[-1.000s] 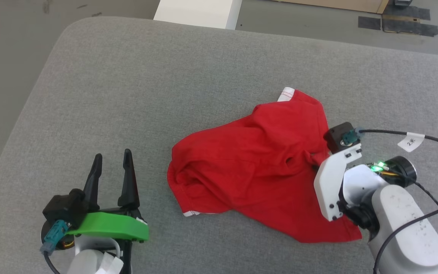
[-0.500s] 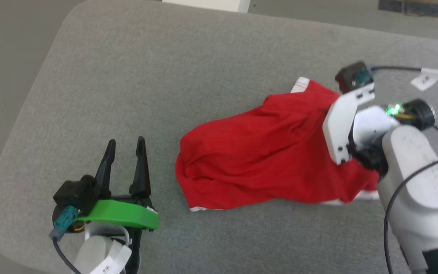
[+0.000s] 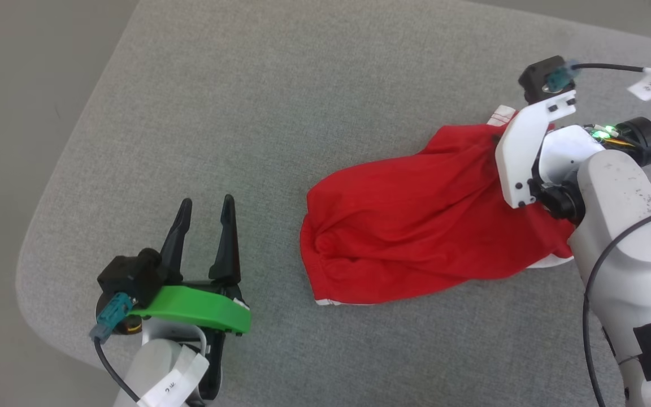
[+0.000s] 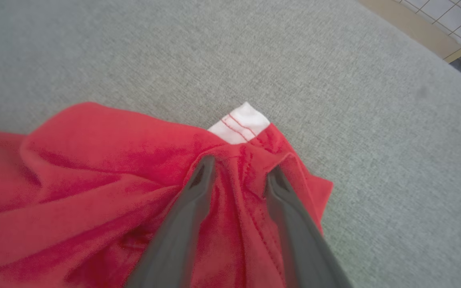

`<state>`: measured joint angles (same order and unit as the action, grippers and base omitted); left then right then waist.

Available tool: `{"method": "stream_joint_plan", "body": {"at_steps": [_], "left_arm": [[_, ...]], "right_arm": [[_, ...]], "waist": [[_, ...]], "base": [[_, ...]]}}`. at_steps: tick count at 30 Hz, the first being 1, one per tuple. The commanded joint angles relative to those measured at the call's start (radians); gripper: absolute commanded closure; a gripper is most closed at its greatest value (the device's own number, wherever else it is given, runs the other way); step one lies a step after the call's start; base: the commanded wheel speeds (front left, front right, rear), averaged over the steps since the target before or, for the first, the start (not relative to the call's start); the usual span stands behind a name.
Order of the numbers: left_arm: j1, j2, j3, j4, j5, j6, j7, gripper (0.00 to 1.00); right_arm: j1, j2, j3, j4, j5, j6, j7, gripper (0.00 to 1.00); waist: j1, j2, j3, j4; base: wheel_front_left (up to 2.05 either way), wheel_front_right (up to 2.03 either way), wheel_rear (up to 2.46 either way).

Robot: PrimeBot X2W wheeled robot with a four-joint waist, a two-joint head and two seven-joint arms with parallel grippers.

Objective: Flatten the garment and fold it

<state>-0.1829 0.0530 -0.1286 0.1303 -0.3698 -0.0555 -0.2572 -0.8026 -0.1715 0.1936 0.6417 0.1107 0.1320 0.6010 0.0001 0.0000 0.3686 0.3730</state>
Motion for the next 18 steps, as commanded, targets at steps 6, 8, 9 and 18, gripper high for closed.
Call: {"method": "stream_joint_plan", "body": {"at_steps": [6, 8, 9, 18], "left_arm": [[0.031, -0.003, 0.021, 0.025, 0.022, -0.007, -0.005, 0.0], [0.043, -0.001, 0.026, 0.034, 0.028, -0.012, -0.005, 0.0], [0.048, 0.001, 0.029, 0.036, 0.032, -0.014, -0.005, 0.0], [0.104, 0.017, 0.031, 0.057, 0.036, -0.017, 0.001, 0.0]], "right_arm": [[0.038, 0.023, -0.037, -0.054, 0.117, -0.001, -0.177, 0.0], [0.07, 0.014, -0.041, -0.101, 0.147, -0.001, -0.241, 0.0], [0.088, 0.009, -0.043, -0.121, 0.157, -0.001, -0.268, 0.0], [0.353, -0.02, -0.152, -0.306, 0.211, -0.001, -0.38, 0.0]], "waist": [[-0.0001, 0.0, -0.129, -0.077], [-0.0001, 0.0, -0.161, -0.098], [-0.0001, 0.0, -0.176, -0.107], [-0.0001, 0.0, -0.282, -0.173]], "base": [[0.0, 0.0, 0.0], [0.0, 0.0, 0.0], [0.0, 0.0, 0.0], [0.0, 0.0, 0.0]]}}
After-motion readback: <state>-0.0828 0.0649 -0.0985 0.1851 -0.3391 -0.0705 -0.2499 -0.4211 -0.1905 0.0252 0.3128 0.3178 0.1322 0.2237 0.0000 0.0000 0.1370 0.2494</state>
